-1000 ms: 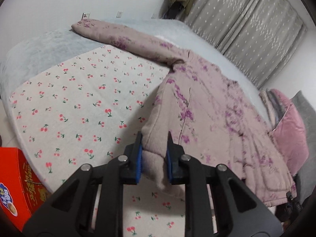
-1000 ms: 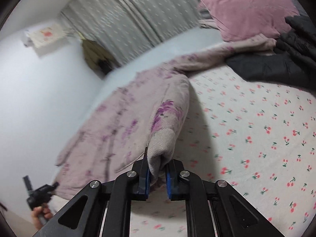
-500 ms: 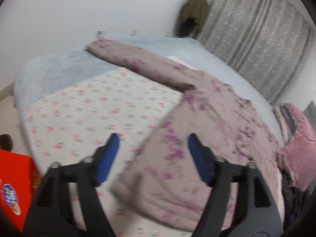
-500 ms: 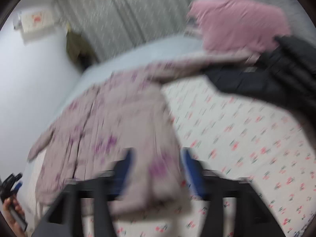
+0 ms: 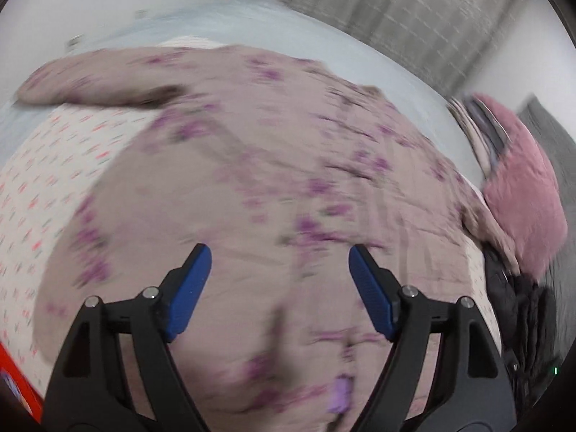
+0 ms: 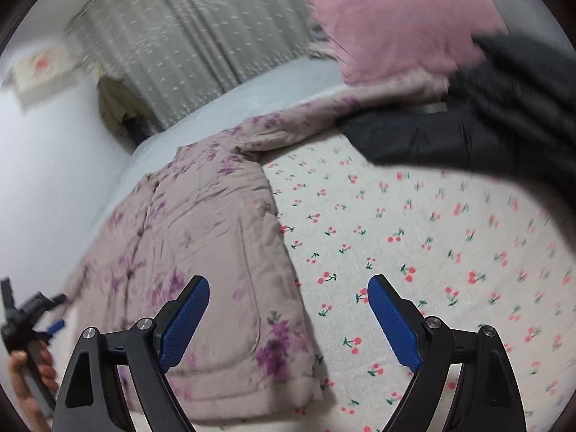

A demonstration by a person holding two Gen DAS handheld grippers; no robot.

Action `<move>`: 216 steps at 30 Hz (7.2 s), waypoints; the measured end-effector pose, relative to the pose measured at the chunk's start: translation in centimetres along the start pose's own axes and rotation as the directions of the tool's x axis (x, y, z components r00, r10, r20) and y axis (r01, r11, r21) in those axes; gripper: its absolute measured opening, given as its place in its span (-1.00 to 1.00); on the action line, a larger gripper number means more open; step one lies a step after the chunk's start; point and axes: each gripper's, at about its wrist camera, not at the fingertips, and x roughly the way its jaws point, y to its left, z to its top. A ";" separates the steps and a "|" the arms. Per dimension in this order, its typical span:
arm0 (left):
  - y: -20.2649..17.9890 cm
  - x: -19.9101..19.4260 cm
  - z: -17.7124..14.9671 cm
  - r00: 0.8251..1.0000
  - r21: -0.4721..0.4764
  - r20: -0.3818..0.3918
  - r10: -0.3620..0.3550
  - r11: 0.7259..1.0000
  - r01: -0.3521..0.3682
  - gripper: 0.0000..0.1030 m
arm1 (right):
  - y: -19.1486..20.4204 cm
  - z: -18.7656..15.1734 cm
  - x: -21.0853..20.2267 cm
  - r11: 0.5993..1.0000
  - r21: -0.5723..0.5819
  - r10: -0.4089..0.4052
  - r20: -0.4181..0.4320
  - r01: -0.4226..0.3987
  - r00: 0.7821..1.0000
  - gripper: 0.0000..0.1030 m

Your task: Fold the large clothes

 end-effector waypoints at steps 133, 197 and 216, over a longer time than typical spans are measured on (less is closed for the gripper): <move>37.8 0.2 8.5 0.967 -0.680 -0.004 0.253 0.708 -0.188 0.66 | 18.1 -1.1 9.1 0.850 -0.508 0.032 -0.219 -0.142 0.975 0.47; -0.6 -4.1 19.4 0.852 -0.079 0.504 -0.142 0.975 0.209 -0.85 | 10.3 3.5 9.5 0.951 0.080 0.308 -0.348 -0.299 0.885 0.48; 6.7 14.3 15.4 0.885 0.315 0.164 0.436 0.827 -0.466 0.44 | 10.5 2.5 11.5 0.974 0.018 0.216 -0.387 -0.226 0.897 0.48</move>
